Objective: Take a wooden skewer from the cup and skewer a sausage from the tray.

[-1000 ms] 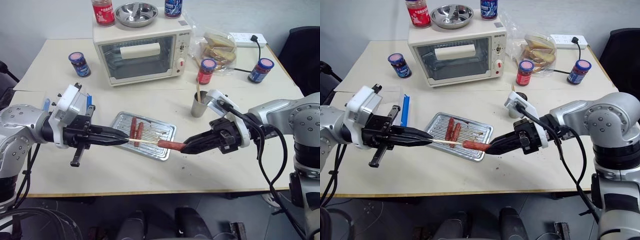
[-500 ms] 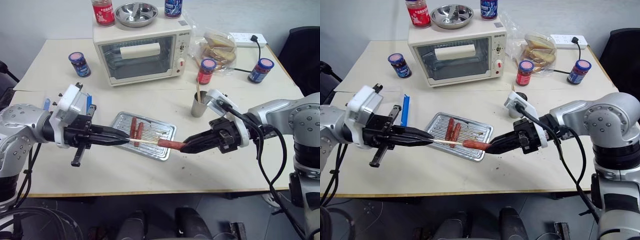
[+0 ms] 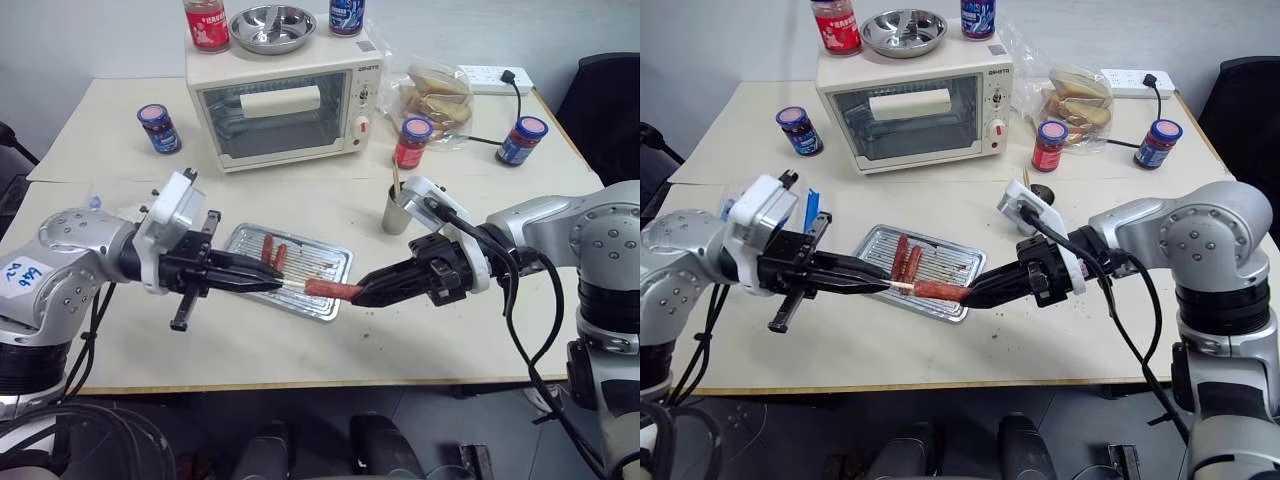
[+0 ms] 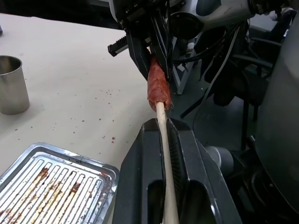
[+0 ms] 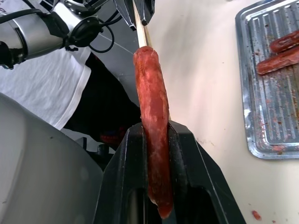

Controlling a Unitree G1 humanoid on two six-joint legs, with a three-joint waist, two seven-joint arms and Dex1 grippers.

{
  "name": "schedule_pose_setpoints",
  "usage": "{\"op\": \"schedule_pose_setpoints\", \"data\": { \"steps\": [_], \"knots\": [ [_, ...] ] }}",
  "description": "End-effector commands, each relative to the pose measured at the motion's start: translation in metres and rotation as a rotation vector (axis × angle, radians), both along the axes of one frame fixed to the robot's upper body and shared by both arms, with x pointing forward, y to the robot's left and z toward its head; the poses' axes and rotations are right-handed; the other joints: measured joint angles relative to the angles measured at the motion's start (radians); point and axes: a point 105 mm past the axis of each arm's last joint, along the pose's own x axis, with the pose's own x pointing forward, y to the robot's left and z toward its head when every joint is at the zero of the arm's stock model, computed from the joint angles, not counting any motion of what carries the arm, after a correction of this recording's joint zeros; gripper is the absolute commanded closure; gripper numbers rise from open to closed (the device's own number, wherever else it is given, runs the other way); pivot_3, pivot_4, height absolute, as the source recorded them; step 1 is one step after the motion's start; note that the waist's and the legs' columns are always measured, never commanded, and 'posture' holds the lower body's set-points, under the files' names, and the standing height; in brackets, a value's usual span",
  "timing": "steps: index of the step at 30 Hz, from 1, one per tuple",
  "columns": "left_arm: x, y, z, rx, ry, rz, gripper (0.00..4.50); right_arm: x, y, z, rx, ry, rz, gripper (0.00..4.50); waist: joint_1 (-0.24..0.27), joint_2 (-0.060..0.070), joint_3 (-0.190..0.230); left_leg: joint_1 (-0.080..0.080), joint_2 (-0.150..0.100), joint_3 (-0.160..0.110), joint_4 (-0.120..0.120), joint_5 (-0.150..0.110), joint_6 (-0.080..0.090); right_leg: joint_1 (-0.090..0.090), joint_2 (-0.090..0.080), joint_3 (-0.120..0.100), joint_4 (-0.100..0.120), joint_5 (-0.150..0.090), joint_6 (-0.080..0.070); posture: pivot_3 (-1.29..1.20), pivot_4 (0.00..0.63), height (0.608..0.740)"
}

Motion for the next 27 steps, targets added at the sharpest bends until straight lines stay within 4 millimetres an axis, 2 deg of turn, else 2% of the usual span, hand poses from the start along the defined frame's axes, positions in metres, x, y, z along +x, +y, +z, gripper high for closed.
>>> {"op": "schedule_pose_setpoints", "data": {
  "steps": [1, 12, 14, 22, 27],
  "knots": [
    [-0.001, -0.006, 0.006, -0.017, -0.042, -0.022, 4.50, -0.005, 0.004, 0.012, 0.032, -0.044, 0.035, 4.21, 0.000, 0.000, 0.000, 0.000, 0.000, 0.000, 0.000, 0.000, 0.000, 0.000, 0.000, 0.000, 0.000, 0.000, 0.000, 0.00, 0.150, 0.740],
    [-0.002, -0.014, 0.001, -0.029, -0.031, -0.043, 4.50, -0.006, 0.005, 0.011, 0.025, -0.050, 0.039, 4.21, 0.000, 0.000, 0.000, 0.000, 0.000, 0.000, 0.000, 0.000, 0.000, 0.000, 0.000, 0.000, 0.000, 0.000, 0.000, 0.00, 0.150, 0.740],
    [-0.001, -0.011, -0.001, -0.025, -0.025, -0.035, 4.50, -0.006, 0.004, 0.010, 0.024, -0.045, 0.036, 3.53, 0.000, 0.000, 0.000, 0.000, 0.000, 0.000, 0.000, 0.000, 0.000, 0.000, 0.000, 0.000, 0.000, 0.000, 0.000, 0.00, 0.150, 0.740],
    [0.002, 0.003, -0.010, -0.016, 0.005, 0.038, 4.50, 0.005, -0.002, 0.016, 0.009, -0.133, -0.038, 1.59, 0.001, 0.000, 0.000, 0.000, 0.000, 0.000, 0.001, 0.000, 0.000, 0.000, 0.000, 0.000, 0.000, 0.000, 0.000, 0.00, 0.150, 0.740],
    [0.003, 0.014, -0.016, -0.034, 0.016, 0.119, 4.50, 0.019, -0.010, 0.019, -0.035, -0.308, -0.107, 1.59, 0.000, 0.000, 0.000, 0.000, 0.000, 0.000, 0.001, 0.000, 0.000, 0.000, 0.000, 0.000, 0.000, 0.000, 0.000, 0.00, 0.150, 0.740]
  ]
}}
